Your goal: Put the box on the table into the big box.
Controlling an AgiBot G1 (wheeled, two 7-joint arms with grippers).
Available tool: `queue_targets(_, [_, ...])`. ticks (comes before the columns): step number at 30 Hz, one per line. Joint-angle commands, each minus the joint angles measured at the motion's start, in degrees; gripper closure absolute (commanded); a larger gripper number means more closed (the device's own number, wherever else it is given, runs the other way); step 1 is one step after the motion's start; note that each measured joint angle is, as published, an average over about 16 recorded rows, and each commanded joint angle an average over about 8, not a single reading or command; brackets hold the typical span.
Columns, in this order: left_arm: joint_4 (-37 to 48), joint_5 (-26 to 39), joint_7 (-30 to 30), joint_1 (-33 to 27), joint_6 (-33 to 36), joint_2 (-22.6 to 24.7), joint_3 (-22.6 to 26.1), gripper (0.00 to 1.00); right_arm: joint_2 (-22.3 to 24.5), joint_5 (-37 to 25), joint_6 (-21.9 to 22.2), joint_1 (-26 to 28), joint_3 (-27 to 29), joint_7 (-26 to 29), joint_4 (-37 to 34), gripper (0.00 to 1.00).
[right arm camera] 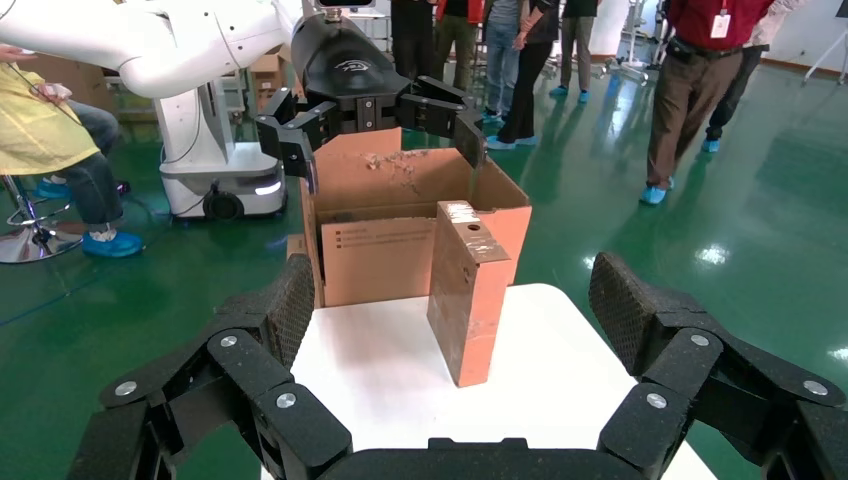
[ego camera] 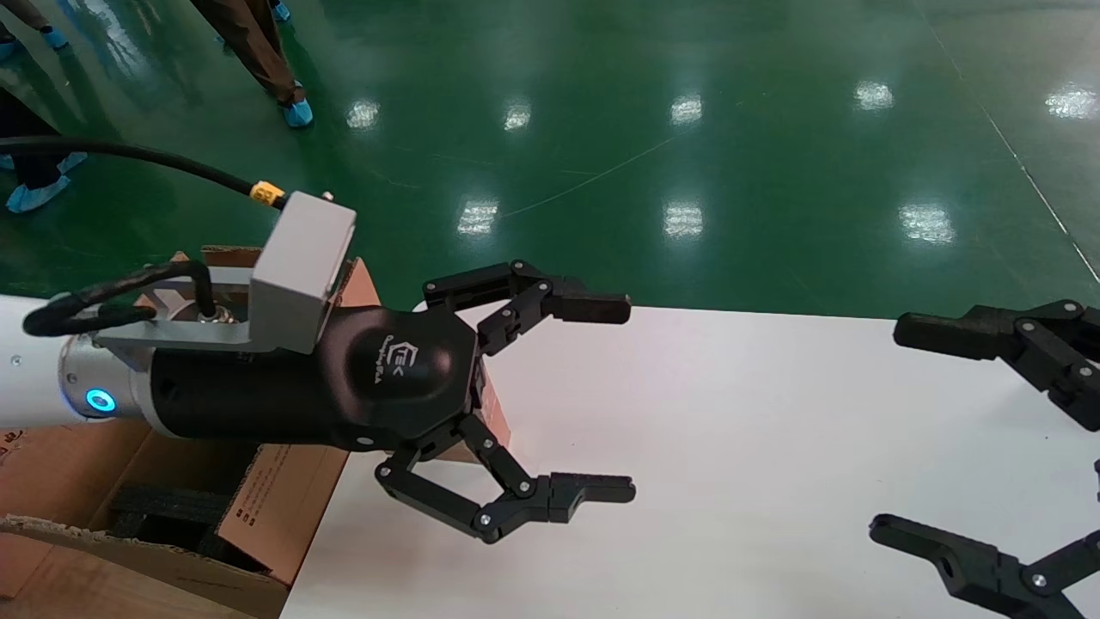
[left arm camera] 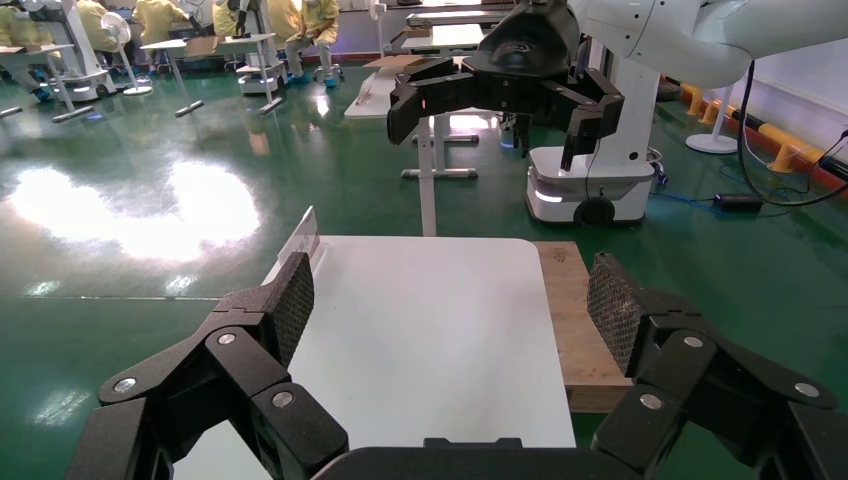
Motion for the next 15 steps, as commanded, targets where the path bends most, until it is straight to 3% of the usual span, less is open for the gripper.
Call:
queue_targets(1, [0.0,0.0,0.0,0.0,0.0,0.0,0.0,0.00,0.0,0.0,0.0,0.0,-0.1,0.0,0.0,0.00])
queue_targets(15, [0.0,0.0,0.0,0.0,0.0,0.0,0.0,0.00,-0.2,-0.4,-0.2,-0.1,0.6,0.2,0.1,0.00])
